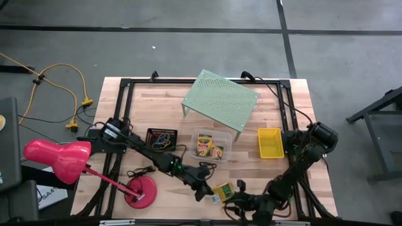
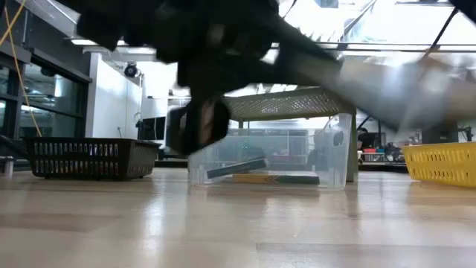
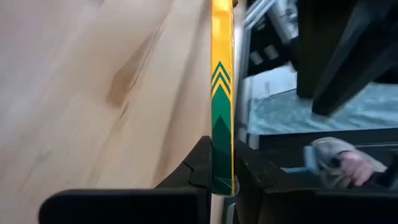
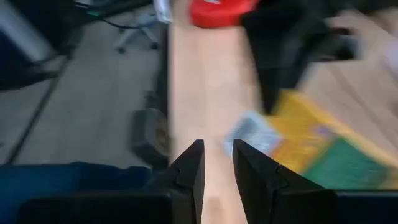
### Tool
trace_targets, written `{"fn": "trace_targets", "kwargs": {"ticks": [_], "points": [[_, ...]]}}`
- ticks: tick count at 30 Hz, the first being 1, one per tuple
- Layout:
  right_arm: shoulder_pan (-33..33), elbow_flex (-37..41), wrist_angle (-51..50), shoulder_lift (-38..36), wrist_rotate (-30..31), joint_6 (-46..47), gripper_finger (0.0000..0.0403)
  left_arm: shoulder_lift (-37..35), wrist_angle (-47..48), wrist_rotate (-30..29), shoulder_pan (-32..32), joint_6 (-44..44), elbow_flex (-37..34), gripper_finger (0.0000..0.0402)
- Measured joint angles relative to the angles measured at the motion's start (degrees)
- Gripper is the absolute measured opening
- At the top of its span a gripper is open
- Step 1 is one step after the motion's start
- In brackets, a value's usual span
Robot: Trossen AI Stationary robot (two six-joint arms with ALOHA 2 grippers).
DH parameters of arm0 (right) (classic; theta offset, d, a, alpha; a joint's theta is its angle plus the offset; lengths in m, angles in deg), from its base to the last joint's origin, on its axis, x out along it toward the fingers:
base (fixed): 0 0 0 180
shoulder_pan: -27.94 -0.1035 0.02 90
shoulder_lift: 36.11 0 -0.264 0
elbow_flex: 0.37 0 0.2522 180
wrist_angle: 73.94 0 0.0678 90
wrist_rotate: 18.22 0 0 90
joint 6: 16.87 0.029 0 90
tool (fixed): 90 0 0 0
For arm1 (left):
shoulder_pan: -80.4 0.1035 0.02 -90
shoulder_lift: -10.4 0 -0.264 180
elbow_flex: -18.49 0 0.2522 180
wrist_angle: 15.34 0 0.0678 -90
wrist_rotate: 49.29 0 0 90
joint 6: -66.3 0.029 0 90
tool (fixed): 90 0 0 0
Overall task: Pick & Place Office Desk Supplies
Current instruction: Put the yellow crayon box into the transparent bin
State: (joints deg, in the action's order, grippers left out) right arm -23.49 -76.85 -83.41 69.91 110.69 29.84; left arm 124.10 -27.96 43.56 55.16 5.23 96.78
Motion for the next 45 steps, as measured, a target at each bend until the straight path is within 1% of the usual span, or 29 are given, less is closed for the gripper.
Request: {"fn": "trace_targets", "kwargs": {"ticks": [3,6,9,13,17,20,24,27,33,40,45], "points": [[-0.6,0.0,4.3,-0.6,-1.9,-4.2,0.0073,-2.2,-0.5,0.4,1.5,1.4,0.0,0.0024],[-0.8,0.0,8.7,-0.9,-1.9,-7.2,0.0073,-4.6,-0.3,0.4,3.5,3.1,0.0,0.0024],[-1.3,0.0,9.9,-0.9,-1.9,-9.1,0.0073,-7.5,2.1,0.3,5.7,4.6,0.0,0.0024],[-1.5,0.0,9.7,-0.9,-2.1,-9.0,0.0073,-11.4,9.4,0.3,8.4,6.4,0.0,0.0024],[-1.9,0.0,9.7,-0.9,-2.0,-8.9,0.0073,-15.9,19.7,-0.4,11.0,7.5,0.0,0.0024],[-2.2,0.0,9.8,-0.9,-2.2,-8.6,0.0073,-18.8,26.6,-2.6,12.5,8.9,0.0,0.0024],[-2.3,0.0,9.7,-0.9,-2.3,-7.8,0.0073,-22.4,32.1,-5.2,14.9,11.5,0.0,0.0024],[-2.2,0.0,9.7,-0.9,-2.3,-7.8,0.0073,-22.7,34.1,-6.2,17.0,14.0,0.0,0.0024],[-2.2,0.0,9.7,-0.9,-2.3,-7.7,0.0073,-19.8,37.2,-6.1,20.5,13.3,0.0,0.0024],[-2.2,0.0,9.7,-0.9,-2.3,-7.8,0.0073,-16.4,36.5,-5.6,20.7,13.7,0.0,0.0024],[-2.2,0.0,9.7,-0.9,-2.2,-7.8,0.0073,-14.4,32.8,-4.4,20.6,13.7,0.0,0.0024]]}}
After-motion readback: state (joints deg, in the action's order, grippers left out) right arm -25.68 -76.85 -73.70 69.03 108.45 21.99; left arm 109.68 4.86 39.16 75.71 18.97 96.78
